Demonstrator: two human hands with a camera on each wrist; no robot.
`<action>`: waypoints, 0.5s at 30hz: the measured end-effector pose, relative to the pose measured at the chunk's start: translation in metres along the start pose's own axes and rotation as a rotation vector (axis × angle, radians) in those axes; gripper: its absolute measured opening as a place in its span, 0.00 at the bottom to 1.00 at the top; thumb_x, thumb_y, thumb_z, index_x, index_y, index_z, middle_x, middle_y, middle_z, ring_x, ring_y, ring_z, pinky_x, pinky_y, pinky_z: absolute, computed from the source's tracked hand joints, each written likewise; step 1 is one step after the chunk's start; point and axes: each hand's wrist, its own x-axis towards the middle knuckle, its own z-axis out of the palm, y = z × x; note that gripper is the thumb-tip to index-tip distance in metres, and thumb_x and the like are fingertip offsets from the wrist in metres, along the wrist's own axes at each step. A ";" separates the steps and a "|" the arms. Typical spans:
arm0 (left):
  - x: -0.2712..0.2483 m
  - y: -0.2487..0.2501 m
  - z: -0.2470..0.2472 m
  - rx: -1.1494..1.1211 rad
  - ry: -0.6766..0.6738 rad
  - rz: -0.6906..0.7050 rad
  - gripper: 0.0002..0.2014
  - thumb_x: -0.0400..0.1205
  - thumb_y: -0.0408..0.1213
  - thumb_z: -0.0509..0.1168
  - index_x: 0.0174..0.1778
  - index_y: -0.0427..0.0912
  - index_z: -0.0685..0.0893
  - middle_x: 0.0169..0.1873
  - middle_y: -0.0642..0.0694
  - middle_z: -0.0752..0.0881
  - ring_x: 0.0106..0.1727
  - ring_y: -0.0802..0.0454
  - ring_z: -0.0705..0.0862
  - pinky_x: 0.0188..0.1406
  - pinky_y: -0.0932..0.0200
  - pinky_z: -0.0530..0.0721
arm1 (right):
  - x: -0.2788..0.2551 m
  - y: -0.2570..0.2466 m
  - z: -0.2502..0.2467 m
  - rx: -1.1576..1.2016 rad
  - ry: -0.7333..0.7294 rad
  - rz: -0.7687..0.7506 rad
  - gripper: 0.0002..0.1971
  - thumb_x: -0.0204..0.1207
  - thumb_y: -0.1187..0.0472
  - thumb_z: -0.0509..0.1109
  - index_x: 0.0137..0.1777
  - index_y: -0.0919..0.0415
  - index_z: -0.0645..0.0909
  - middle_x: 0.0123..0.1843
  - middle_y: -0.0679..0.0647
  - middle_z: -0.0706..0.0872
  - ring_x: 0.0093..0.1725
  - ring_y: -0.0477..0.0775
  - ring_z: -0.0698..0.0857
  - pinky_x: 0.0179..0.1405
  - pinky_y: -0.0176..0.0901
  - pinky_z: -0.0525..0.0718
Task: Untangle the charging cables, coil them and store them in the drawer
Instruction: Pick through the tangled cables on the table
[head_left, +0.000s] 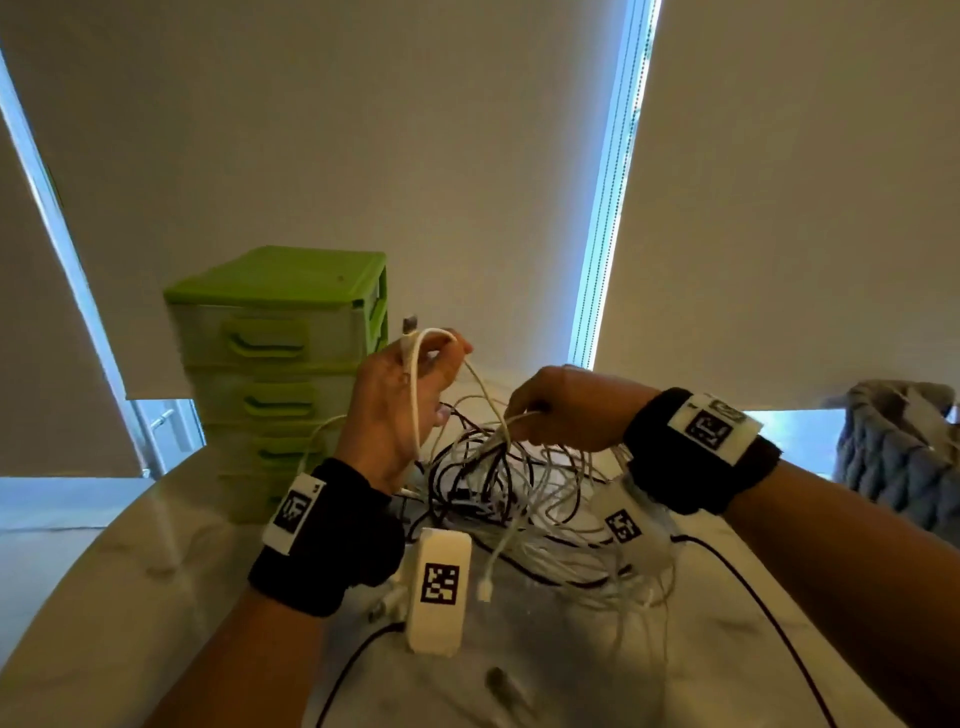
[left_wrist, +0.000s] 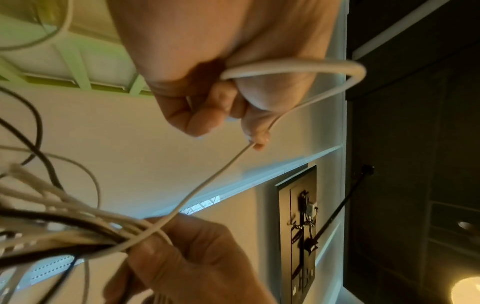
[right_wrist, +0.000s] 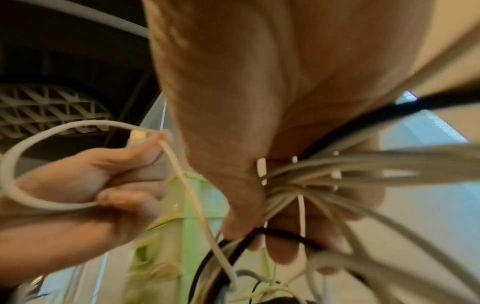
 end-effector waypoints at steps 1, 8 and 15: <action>0.004 -0.001 -0.006 -0.023 0.030 -0.012 0.14 0.84 0.33 0.64 0.34 0.50 0.87 0.32 0.52 0.82 0.20 0.63 0.68 0.18 0.68 0.68 | 0.004 0.008 -0.002 0.042 0.047 0.028 0.10 0.83 0.51 0.65 0.52 0.53 0.86 0.43 0.47 0.87 0.42 0.46 0.85 0.49 0.42 0.86; 0.013 -0.014 -0.007 -0.132 0.125 -0.061 0.08 0.84 0.30 0.62 0.41 0.41 0.83 0.25 0.57 0.83 0.18 0.62 0.67 0.17 0.69 0.67 | 0.007 0.076 -0.004 0.512 0.159 0.291 0.12 0.85 0.55 0.62 0.47 0.58 0.84 0.39 0.54 0.87 0.33 0.51 0.88 0.32 0.39 0.81; 0.002 -0.004 0.012 -0.191 0.090 -0.063 0.10 0.84 0.30 0.63 0.38 0.46 0.83 0.33 0.54 0.85 0.20 0.63 0.64 0.19 0.67 0.65 | -0.023 0.078 0.014 0.645 0.166 0.447 0.15 0.85 0.54 0.61 0.50 0.62 0.86 0.34 0.53 0.83 0.28 0.51 0.80 0.25 0.38 0.77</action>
